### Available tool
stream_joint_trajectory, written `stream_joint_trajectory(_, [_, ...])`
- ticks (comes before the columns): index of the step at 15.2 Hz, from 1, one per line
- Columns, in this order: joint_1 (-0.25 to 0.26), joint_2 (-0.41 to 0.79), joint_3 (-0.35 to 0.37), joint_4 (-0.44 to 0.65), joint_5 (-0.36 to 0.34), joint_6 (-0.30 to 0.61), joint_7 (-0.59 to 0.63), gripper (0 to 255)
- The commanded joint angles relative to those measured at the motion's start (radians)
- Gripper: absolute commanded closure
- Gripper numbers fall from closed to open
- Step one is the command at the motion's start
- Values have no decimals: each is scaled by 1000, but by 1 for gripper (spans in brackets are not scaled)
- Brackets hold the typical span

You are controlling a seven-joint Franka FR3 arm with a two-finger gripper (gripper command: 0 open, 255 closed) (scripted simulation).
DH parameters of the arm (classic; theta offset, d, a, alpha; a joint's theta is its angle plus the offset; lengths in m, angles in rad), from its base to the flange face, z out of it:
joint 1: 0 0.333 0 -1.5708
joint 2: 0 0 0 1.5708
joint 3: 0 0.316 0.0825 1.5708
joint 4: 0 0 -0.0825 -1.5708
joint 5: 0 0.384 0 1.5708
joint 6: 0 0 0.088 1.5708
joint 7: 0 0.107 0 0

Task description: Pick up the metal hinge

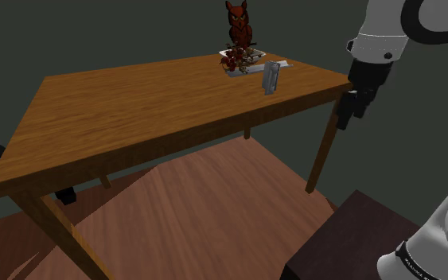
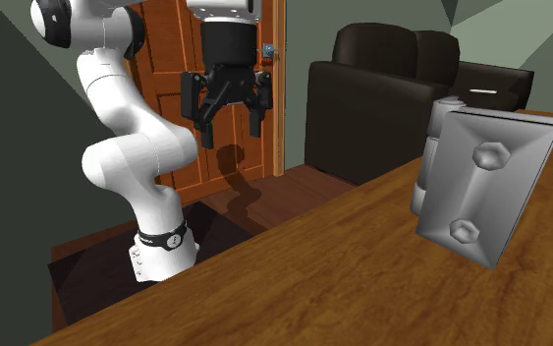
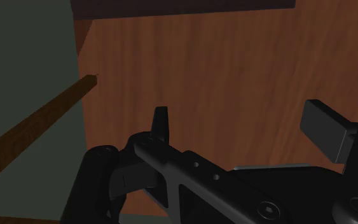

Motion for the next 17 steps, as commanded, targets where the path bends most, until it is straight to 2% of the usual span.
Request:
stream_joint_trajectory(1, [0, 0, 0, 0, 0, 0, 0, 0])
stream_joint_trajectory(9, [-36, 309, 3, 289, -1, 40, 54, 0])
stream_joint_trajectory(17, [-61, 615, -1, 657, -8, -3, 108, 0])
